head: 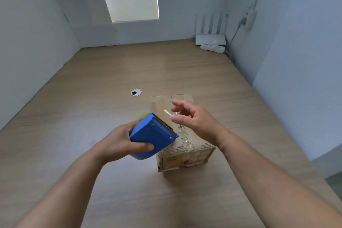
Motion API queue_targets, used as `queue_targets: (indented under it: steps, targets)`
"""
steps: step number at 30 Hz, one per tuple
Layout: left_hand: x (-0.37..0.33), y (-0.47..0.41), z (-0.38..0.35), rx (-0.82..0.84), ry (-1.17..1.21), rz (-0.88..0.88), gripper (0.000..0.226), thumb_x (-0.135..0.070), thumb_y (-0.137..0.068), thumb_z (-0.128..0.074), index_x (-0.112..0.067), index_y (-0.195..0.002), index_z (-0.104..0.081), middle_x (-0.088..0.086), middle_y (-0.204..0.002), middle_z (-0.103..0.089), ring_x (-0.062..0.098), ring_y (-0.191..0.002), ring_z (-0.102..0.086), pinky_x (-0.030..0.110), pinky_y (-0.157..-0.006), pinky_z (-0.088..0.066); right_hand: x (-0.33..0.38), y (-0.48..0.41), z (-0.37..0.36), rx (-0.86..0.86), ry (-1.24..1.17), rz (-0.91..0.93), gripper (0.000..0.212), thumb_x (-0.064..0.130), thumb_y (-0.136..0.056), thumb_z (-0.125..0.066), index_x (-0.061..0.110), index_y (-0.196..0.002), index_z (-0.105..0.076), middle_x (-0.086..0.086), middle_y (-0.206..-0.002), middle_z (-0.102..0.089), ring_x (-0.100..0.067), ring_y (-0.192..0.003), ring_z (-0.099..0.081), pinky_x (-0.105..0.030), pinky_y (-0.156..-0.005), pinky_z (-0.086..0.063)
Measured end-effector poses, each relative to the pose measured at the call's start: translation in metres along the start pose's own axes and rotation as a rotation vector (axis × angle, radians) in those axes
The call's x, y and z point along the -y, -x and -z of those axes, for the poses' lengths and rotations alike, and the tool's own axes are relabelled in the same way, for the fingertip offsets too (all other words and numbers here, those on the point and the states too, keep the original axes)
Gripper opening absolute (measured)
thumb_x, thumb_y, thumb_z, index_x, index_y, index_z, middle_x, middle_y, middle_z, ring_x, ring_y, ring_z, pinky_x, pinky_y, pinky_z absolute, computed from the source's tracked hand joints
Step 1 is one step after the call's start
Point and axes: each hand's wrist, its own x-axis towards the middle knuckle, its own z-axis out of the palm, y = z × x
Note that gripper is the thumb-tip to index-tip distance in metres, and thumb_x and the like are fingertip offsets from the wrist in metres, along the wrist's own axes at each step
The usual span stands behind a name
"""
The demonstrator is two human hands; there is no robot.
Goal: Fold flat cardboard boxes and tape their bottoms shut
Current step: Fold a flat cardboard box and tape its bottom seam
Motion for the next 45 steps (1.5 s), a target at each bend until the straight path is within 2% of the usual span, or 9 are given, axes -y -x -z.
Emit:
queue_targets:
  steps: [4,7,10,14,18,23,31,38,45]
  targets:
    - [0.0,-0.002,-0.001,0.058,-0.018,0.013,0.048,-0.037,-0.06,-0.077,-0.031,-0.104,-0.061,-0.017,-0.09,-0.069,0.003,-0.081,-0.066,0.012,-0.061,-0.048,-0.001,-0.001,0.002,0.047,-0.096,-0.085,0.037,0.013,-0.087,-0.065,0.011,-0.123,-0.058,-0.001,-0.104,-0.063,-0.001,-0.084,-0.059,-0.01,-0.073,-0.046]
    - [0.0,-0.001,-0.001,0.083,-0.035,0.018,0.05,-0.042,-0.059,-0.077,-0.031,-0.105,-0.061,-0.016,-0.092,-0.069,0.005,-0.082,-0.066,0.014,-0.063,-0.049,-0.002,0.001,0.004,0.006,-0.131,-0.014,0.005,0.0,-0.086,-0.063,0.004,-0.088,-0.066,-0.001,-0.075,-0.061,-0.003,-0.065,-0.054,-0.016,-0.067,-0.047]
    - [-0.001,-0.002,0.0,0.082,-0.051,0.039,0.057,-0.055,-0.052,-0.076,-0.034,-0.103,-0.062,-0.015,-0.093,-0.07,0.006,-0.082,-0.067,0.017,-0.066,-0.05,-0.002,0.001,-0.002,-0.075,-0.055,0.053,0.017,0.0,-0.086,-0.064,0.012,-0.075,-0.062,0.001,-0.069,-0.059,-0.005,-0.064,-0.052,-0.02,-0.066,-0.046]
    - [-0.006,-0.004,-0.001,0.049,-0.107,0.066,0.063,-0.072,-0.049,-0.068,-0.035,-0.099,-0.064,-0.019,-0.089,-0.07,0.002,-0.076,-0.066,0.016,-0.062,-0.049,-0.01,0.001,-0.005,-0.198,0.109,0.061,0.014,0.011,-0.088,-0.064,0.018,-0.076,-0.062,0.002,-0.073,-0.061,-0.012,-0.071,-0.056,-0.03,-0.071,-0.049]
    - [-0.011,-0.001,-0.003,0.033,-0.19,0.124,0.06,-0.076,-0.05,-0.066,-0.029,-0.087,-0.067,-0.016,-0.078,-0.07,0.001,-0.064,-0.064,0.014,-0.054,-0.044,-0.03,0.012,-0.013,-0.257,0.108,-0.014,0.019,0.014,-0.089,-0.063,0.019,-0.071,-0.058,0.008,-0.064,-0.055,0.001,-0.056,-0.047,-0.018,-0.058,-0.042]
    - [0.007,0.032,0.039,0.07,-0.22,0.308,0.081,-0.086,-0.031,-0.068,-0.022,-0.081,-0.072,0.001,-0.077,-0.073,0.017,-0.069,-0.07,0.03,-0.066,-0.043,-0.06,0.041,0.028,-0.532,0.001,-0.152,0.023,0.009,-0.088,-0.064,0.019,-0.067,-0.06,0.009,-0.053,-0.055,-0.001,-0.043,-0.045,-0.013,-0.047,-0.039]
    - [0.036,0.05,0.05,0.093,-0.291,0.494,0.096,-0.089,-0.026,-0.068,-0.013,-0.085,-0.072,0.004,-0.076,-0.073,0.026,-0.073,-0.071,0.038,-0.075,-0.048,-0.071,0.052,0.001,-0.508,0.067,-0.245,0.021,0.013,-0.085,-0.066,0.017,-0.065,-0.06,0.006,-0.056,-0.055,-0.008,-0.049,-0.046,-0.024,-0.055,-0.04]
    - [0.028,0.038,0.028,0.127,-0.302,0.494,0.082,-0.081,-0.031,-0.066,-0.017,-0.081,-0.071,-0.004,-0.07,-0.072,0.011,-0.06,-0.068,0.026,-0.062,-0.043,-0.086,0.06,0.007,-0.636,0.117,-0.289,0.022,0.014,-0.086,-0.063,0.02,-0.064,-0.058,0.009,-0.053,-0.052,-0.007,-0.05,-0.045,-0.024,-0.052,-0.035]
    - [0.029,0.018,0.024,0.162,-0.362,0.524,0.086,-0.081,-0.03,-0.065,-0.016,-0.087,-0.072,0.0,-0.08,-0.074,0.019,-0.076,-0.071,0.035,-0.08,-0.051,-0.094,0.053,0.011,-0.625,0.176,-0.318,0.021,0.014,-0.085,-0.062,0.019,-0.066,-0.058,0.01,-0.06,-0.055,-0.003,-0.055,-0.046,-0.021,-0.052,-0.034]
